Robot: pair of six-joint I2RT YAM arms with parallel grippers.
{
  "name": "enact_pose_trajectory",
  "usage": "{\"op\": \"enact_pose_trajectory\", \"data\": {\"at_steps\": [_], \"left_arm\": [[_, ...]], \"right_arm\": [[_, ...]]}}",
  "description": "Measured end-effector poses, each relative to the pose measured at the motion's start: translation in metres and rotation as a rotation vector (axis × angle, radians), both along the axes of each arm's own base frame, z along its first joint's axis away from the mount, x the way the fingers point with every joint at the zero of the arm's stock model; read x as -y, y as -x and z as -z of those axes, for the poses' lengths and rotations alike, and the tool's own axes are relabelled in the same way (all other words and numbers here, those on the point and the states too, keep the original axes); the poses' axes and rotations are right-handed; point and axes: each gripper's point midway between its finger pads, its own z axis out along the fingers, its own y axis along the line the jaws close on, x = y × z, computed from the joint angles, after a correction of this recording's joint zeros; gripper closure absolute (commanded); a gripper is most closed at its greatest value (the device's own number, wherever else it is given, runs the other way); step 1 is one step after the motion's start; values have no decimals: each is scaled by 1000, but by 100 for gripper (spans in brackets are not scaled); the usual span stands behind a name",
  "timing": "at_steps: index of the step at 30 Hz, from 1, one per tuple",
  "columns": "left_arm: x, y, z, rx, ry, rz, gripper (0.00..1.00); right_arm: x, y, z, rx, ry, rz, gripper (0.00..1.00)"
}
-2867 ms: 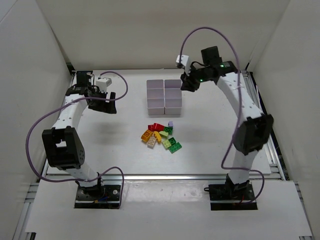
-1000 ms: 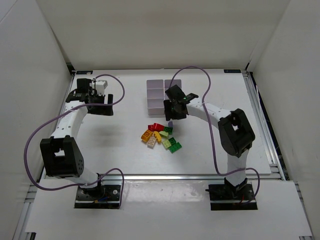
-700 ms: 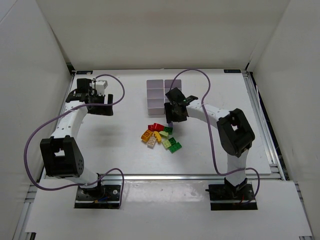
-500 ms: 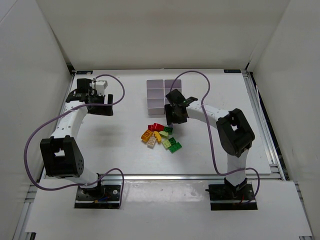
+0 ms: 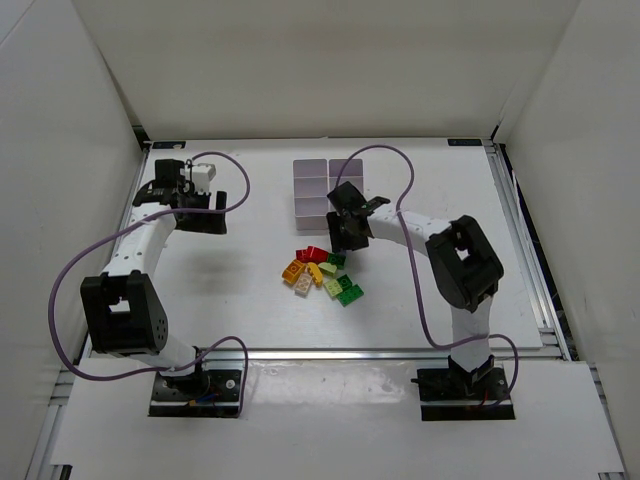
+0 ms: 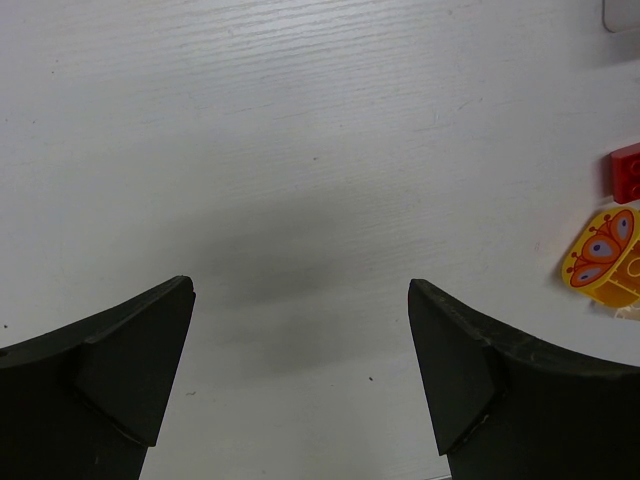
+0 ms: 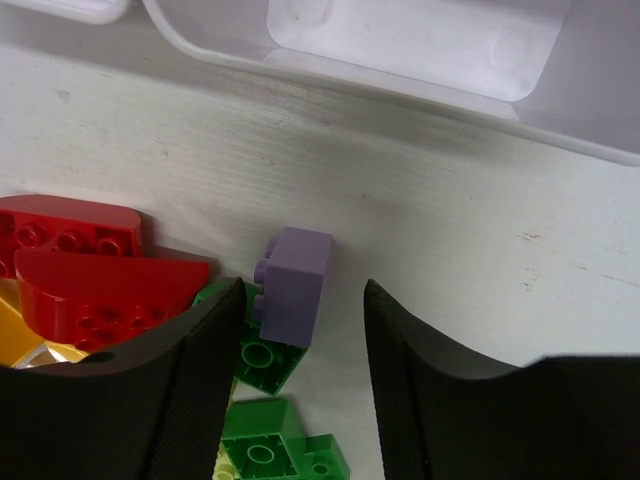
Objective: Sort the legos into containers by color
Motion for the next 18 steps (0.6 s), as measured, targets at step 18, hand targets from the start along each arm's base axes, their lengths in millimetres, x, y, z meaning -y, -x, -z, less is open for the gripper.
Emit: {"op": "enact_pose_trajectory", "data": {"at_steps": [18], "left_arm": [[0,4,5,-14,-1,2,1]], "right_arm": [[-1,-3,-15,37,-5,-26,90]]}}
